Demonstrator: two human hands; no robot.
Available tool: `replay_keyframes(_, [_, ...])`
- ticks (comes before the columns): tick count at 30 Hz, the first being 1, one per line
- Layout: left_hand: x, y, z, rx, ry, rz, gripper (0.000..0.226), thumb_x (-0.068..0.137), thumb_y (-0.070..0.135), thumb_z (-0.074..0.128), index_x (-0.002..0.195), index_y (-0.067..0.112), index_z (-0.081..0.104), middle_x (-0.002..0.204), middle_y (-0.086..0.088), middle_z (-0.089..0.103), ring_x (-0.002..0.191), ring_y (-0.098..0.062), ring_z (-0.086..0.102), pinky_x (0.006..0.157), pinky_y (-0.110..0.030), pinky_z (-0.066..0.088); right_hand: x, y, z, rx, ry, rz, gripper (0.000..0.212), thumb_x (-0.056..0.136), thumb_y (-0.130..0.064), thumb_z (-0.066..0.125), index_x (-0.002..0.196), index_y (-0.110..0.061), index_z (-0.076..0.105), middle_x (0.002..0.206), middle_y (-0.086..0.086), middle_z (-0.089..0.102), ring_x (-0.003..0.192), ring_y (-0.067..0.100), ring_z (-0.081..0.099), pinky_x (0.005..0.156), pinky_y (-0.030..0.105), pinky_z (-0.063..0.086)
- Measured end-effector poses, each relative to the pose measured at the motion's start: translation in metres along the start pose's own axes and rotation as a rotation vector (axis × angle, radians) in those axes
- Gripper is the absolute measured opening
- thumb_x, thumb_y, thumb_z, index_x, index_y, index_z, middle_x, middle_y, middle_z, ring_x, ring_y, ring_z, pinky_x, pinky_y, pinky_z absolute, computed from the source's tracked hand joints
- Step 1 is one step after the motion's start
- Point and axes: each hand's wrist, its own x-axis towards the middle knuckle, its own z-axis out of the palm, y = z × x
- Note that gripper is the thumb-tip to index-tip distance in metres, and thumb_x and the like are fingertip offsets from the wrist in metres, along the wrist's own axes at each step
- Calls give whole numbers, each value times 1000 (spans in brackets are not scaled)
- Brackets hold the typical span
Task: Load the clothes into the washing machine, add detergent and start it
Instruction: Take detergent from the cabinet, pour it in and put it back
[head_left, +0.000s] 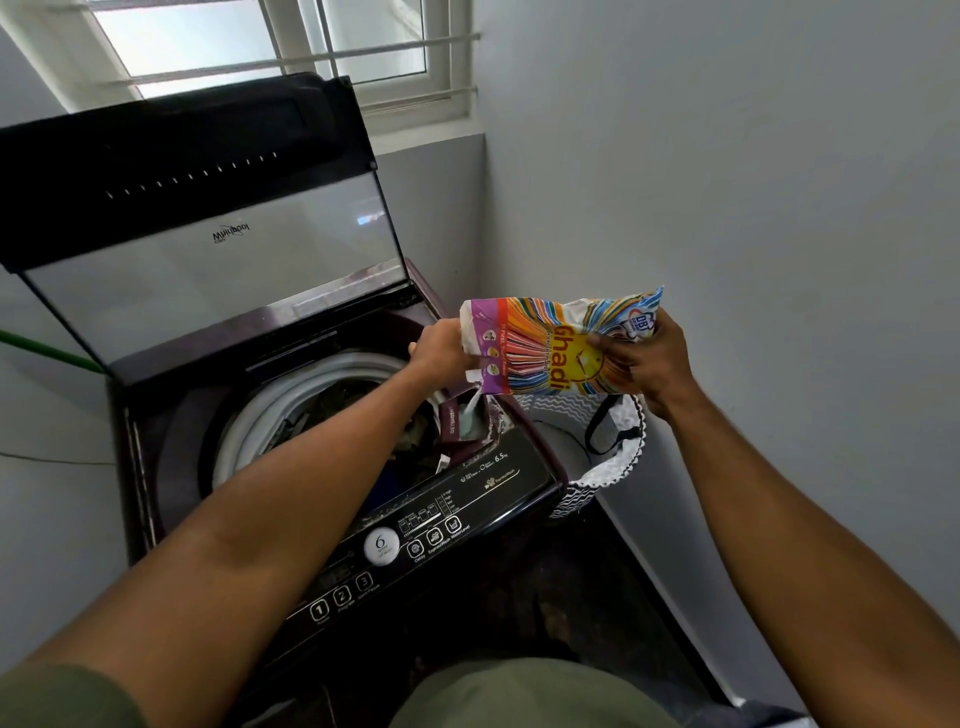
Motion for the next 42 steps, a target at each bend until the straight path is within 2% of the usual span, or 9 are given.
replay_keyframes(5, [0,13,-3,19,-62,91,31,73,32,86,98,23,71,91,12,70,93,-13,66,97,-47,50,-6,15,-12,113,58,79,49,64,-9,90,109,-3,70,102,10,76,93,27,73,85,44,60])
replay_keyframes(13, [6,38,-14,29,-94,162,39,77,19,84,112,17,67,108,-1,72,97,-16,66,86,-37,55,-16,28,-14,312,119,210,48,68,-5,86,114,-2,69,104,10,76,93,25,73,83,43,59])
replay_keyframes(18, [8,63,-32,39,-66,252,46,82,14,79,126,19,64,105,-2,70,83,-11,68,60,-19,52,-27,44,0,578,70,303,43,82,-4,73,124,0,62,107,11,74,92,26,73,80,48,60])
replay_keyframes(23, [3,94,-61,163,18,389,33,83,12,75,115,19,70,92,1,69,78,-13,69,71,-32,59,-32,59,39,750,-111,500,85,66,-35,92,137,-7,55,137,19,59,125,36,57,103,60,44])
replay_keyframes(27, [-4,116,-86,346,38,475,27,81,18,76,107,21,72,94,-1,74,81,-17,70,78,-38,59,-27,55,66,775,-111,547,72,77,-33,82,137,-3,55,135,22,59,125,39,57,105,63,41])
replay_keyframes(30, [-13,134,-98,435,66,501,26,83,15,71,108,22,73,94,0,73,81,-18,68,76,-36,57,-18,38,81,747,-82,567,82,70,-41,85,134,0,56,128,23,64,116,40,63,88,61,53])
replay_keyframes(35, [-18,152,-111,503,114,524,31,83,11,65,106,28,75,97,1,73,84,-19,68,77,-36,56,-13,14,95,456,-195,628,100,56,-64,78,134,-4,56,102,12,72,90,29,69,65,39,57])
replay_keyframes(39, [-18,132,-98,571,18,469,27,81,15,69,102,29,76,101,2,73,90,-19,68,81,-33,56,-1,15,103,230,5,368,137,56,-48,92,157,-22,3,148,17,44,130,28,48,108,49,40])
replay_keyframes(42, [-14,120,-94,494,3,453,24,83,14,70,104,24,77,97,4,74,83,-14,66,82,-35,57,18,12,97,-220,11,49,105,57,-48,92,145,-22,41,138,13,53,125,27,51,105,47,44])
